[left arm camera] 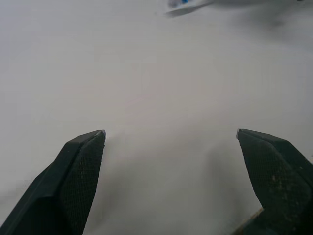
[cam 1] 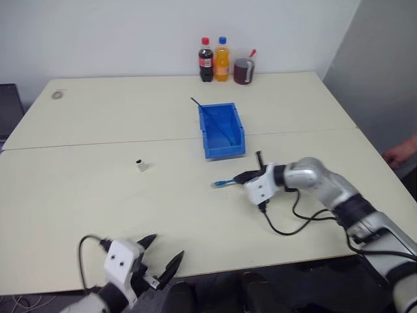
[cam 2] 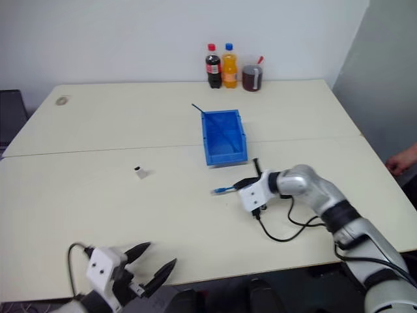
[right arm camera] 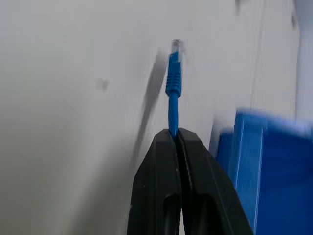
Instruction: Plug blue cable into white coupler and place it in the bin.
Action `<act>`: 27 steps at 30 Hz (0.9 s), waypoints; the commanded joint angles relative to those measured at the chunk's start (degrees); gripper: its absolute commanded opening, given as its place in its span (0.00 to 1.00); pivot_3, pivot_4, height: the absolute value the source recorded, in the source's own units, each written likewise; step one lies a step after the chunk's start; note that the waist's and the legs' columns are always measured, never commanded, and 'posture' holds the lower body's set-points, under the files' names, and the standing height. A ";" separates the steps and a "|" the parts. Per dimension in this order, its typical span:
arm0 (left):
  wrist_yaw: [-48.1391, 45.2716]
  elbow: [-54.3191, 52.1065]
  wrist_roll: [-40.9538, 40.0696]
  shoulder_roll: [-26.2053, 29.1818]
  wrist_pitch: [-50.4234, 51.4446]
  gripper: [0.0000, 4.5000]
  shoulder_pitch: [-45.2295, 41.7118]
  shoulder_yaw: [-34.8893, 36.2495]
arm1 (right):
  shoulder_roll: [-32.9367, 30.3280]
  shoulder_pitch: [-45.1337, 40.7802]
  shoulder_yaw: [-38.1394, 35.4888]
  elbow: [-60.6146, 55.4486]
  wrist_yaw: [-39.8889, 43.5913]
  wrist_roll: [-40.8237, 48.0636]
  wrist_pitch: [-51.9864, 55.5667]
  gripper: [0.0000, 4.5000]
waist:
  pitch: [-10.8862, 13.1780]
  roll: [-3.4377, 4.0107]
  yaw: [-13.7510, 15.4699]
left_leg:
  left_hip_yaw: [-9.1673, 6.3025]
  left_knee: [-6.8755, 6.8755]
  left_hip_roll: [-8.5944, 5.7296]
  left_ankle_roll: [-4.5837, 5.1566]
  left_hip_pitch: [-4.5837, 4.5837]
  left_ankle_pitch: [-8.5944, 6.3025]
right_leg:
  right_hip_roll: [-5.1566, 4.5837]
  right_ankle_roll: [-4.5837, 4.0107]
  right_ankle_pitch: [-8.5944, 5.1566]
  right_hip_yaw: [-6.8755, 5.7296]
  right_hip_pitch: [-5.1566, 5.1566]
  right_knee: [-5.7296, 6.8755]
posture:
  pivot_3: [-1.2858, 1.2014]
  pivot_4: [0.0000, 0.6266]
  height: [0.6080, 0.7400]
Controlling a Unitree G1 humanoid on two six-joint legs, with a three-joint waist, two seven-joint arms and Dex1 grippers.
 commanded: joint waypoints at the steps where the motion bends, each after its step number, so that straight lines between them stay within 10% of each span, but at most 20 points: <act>1: 10.58 -4.54 7.81 -7.43 -7.95 1.00 9.04 -9.71 | 3.25 -4.02 9.01 6.38 -26.35 -21.47 -5.33 0.00 | -0.15 -0.24 -0.18 | 0.06 -0.04 -0.01 0.00 -0.03 -0.01 | -0.28 0.01 0.01 0.18 0.13 -0.02 | 0.52 0.24 1.00; 9: 17.06 -0.60 11.53 -11.02 -18.00 1.00 15.40 -14.33 | 7.58 -6.16 14.65 19.67 -39.93 -28.54 -8.05 0.26 | -0.73 -0.89 -1.92 | 0.35 -0.17 -0.25 0.10 0.75 -0.07 | -0.51 0.16 -0.12 0.59 0.27 0.00 | 0.52 0.24 1.00; 19: 13.05 4.01 7.83 -1.70 -16.36 1.00 3.64 -6.79 | -0.65 0.08 5.05 13.49 -26.13 -11.14 -14.82 0.85 | -0.70 -0.66 -0.98 | 0.34 -0.19 -0.82 0.49 0.57 -0.28 | -0.54 0.44 -0.33 0.68 0.24 0.03 | 0.52 0.24 1.00; 24: 2.51 11.74 -2.72 13.25 -7.96 1.00 -17.86 4.86 | -13.16 11.13 1.17 -3.44 -4.96 17.43 -11.23 0.98 | -0.53 -0.35 0.97 | 0.12 -0.12 -0.86 0.67 0.71 -0.40 | -0.79 0.40 -0.42 0.37 1.04 -0.04 | 0.52 0.24 1.00; 27: -5.93 20.05 -8.11 20.54 -3.49 1.00 -31.14 4.89 | -20.78 18.53 -0.98 -22.68 12.41 42.93 10.97 0.98 | -0.44 -0.21 1.48 | -0.19 -0.05 -0.96 0.67 0.67 -0.40 | -0.90 0.68 -0.25 -0.24 1.18 -0.01 | 0.52 0.24 1.00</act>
